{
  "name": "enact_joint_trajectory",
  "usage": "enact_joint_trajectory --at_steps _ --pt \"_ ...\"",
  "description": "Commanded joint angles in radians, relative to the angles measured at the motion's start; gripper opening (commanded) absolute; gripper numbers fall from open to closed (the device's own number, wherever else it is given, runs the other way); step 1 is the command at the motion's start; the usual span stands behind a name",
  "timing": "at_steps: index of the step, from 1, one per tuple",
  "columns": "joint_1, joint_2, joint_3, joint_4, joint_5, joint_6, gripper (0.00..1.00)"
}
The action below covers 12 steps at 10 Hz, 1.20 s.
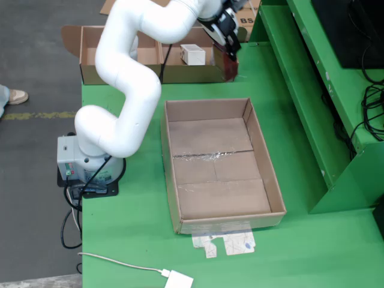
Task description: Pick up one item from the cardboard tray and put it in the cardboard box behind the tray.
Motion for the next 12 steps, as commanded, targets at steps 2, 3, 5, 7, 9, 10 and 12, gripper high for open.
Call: enact_joint_trajectory --at_steps 2,3,5,7,9,10,12 --pt "0.141 0.036 0.024 -0.021 -0.024 0.035 0.00" --pt "0.186 0.051 0.024 -0.045 -0.036 0.053 0.00" --pt "0.228 0.064 0.024 -0.069 -0.046 0.072 0.00" --pt "0.280 0.047 0.024 -0.036 -0.062 0.080 0.00" --pt "0.354 0.042 0.024 -0.007 -0.094 0.084 0.00" --pt "0.382 0.034 0.024 0.020 -0.109 0.080 0.00" --pt "0.426 0.020 0.024 0.063 -0.126 0.060 0.00"
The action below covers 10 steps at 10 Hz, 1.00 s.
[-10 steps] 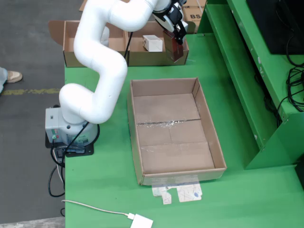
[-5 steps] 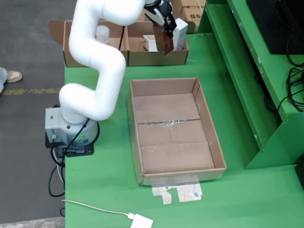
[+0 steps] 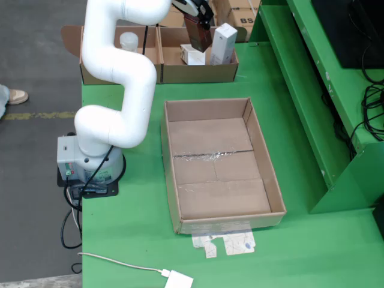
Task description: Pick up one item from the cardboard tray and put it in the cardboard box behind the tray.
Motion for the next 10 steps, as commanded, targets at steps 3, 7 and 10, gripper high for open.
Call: enact_joint_trajectory --at_steps 3,7,10 --pt "0.101 -0.017 0.024 0.119 -0.045 -0.032 0.00" --pt "0.155 -0.018 0.024 0.113 -0.050 -0.025 0.00" --pt "0.197 -0.001 0.024 0.048 -0.032 -0.020 0.00"
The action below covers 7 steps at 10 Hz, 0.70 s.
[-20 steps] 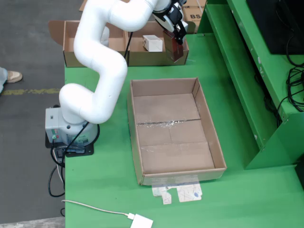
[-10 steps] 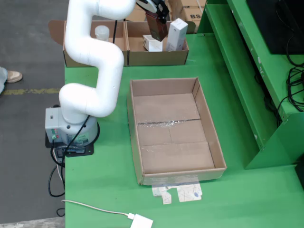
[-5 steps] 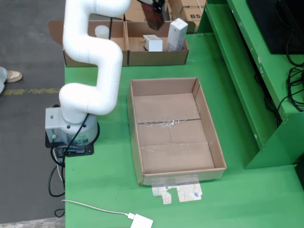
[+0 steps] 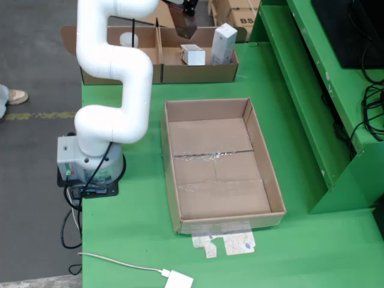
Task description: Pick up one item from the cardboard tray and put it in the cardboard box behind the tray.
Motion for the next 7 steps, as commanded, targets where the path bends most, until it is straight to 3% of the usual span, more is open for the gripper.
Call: enact_joint_trajectory --at_steps 1,7 --pt "0.032 0.047 0.024 -0.029 0.002 0.007 0.00" --pt "0.126 0.039 0.024 -0.077 0.013 0.015 0.00"
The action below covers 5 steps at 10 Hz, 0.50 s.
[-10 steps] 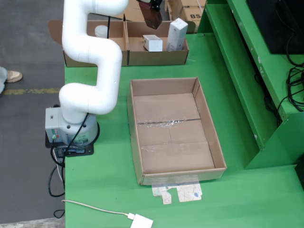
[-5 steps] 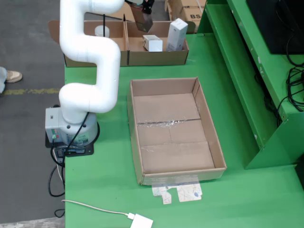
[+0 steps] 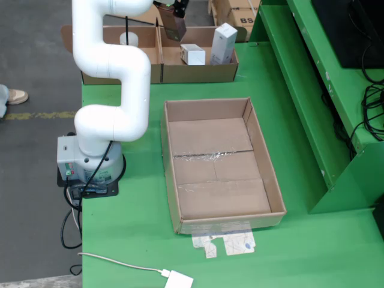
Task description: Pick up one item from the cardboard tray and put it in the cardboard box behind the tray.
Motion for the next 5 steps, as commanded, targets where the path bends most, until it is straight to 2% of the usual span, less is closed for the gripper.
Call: enact_joint_trajectory --at_steps 1,5 --pt "0.054 0.015 0.024 0.018 -0.012 0.006 0.00" --pt "0.115 -0.047 0.024 0.131 -0.020 -0.031 0.00"
